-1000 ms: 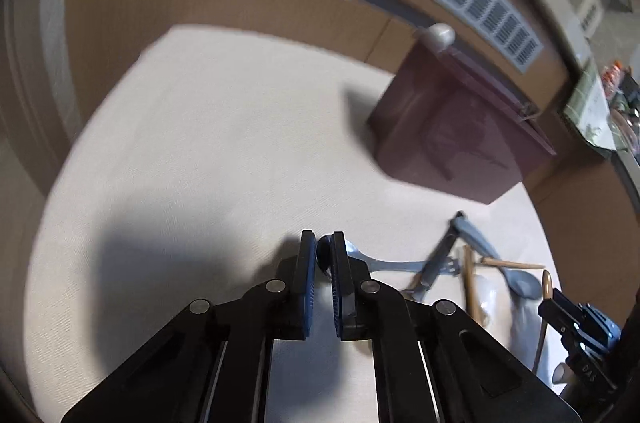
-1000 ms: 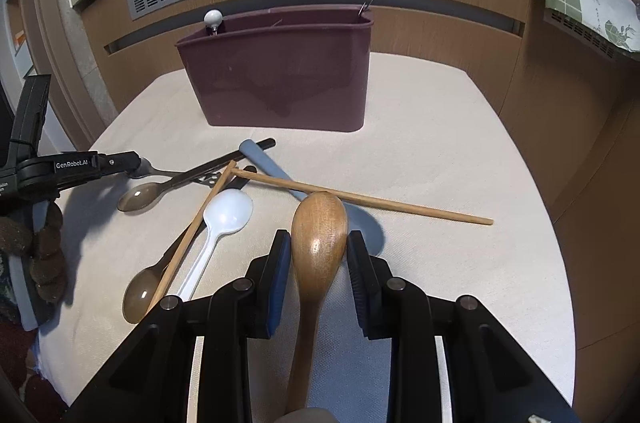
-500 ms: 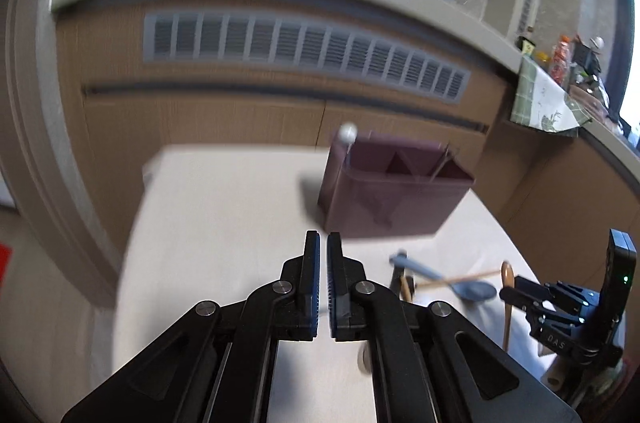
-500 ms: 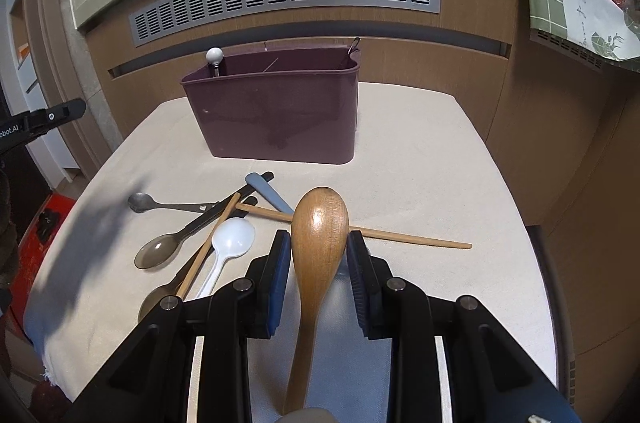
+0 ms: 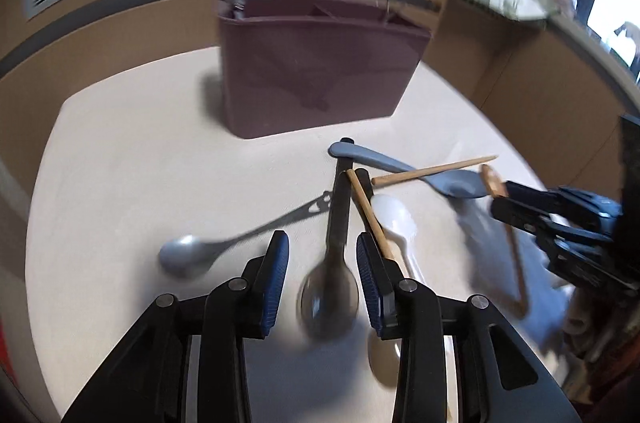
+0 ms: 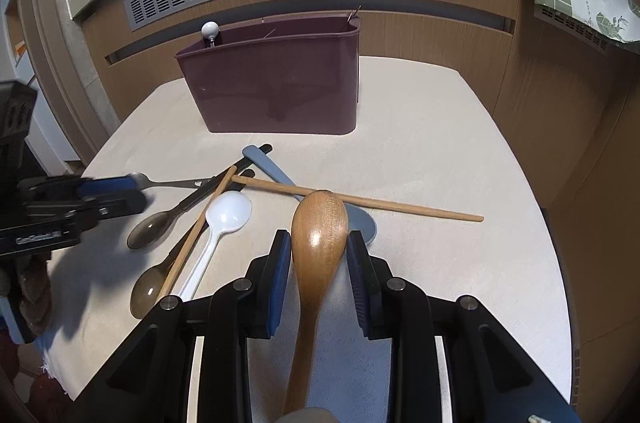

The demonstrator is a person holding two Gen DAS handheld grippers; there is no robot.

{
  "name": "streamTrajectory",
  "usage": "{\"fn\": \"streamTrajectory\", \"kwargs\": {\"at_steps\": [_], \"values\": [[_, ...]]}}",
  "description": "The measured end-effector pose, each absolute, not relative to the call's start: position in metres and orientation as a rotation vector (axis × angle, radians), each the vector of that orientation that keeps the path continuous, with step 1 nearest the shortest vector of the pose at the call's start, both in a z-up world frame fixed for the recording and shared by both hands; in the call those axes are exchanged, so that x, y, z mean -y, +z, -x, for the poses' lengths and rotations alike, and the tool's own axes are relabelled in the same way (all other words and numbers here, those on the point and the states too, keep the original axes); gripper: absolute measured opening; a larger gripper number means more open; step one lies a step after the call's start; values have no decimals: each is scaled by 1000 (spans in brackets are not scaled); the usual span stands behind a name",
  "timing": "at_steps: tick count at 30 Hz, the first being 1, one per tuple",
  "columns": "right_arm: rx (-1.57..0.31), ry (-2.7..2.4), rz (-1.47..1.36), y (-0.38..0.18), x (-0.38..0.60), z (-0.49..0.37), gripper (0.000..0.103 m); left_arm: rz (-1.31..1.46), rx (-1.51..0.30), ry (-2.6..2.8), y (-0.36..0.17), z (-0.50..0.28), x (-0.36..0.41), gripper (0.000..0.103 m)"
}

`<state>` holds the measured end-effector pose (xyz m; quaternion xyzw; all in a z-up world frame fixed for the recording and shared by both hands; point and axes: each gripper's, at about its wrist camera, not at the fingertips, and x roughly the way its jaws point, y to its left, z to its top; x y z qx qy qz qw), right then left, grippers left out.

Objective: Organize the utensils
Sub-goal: 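Close the left gripper on the black handle while the right gripper holds the wooden spoon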

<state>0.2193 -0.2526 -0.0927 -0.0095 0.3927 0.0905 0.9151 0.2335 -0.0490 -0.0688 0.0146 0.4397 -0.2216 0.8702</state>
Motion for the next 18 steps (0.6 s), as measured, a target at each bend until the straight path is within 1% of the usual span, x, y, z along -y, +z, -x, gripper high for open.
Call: {"fn": "streamTrajectory", "kwargs": {"at_steps": [4,7,12,18], "values": [[-814,185,24,-95,253,-217,26,-114,-984,-465,-86,-247,70,34],[-824,185,29,-99,254,-217,26,-165,-951,-431,-87,-240,71,22],[-853,196,36,-107,254,-220,26,-127,-969,-414,-88,-225,54,19],[-870,233,68,-111,247,-212,26,-156,-1032,-413,-88,-175,28,19]]}}
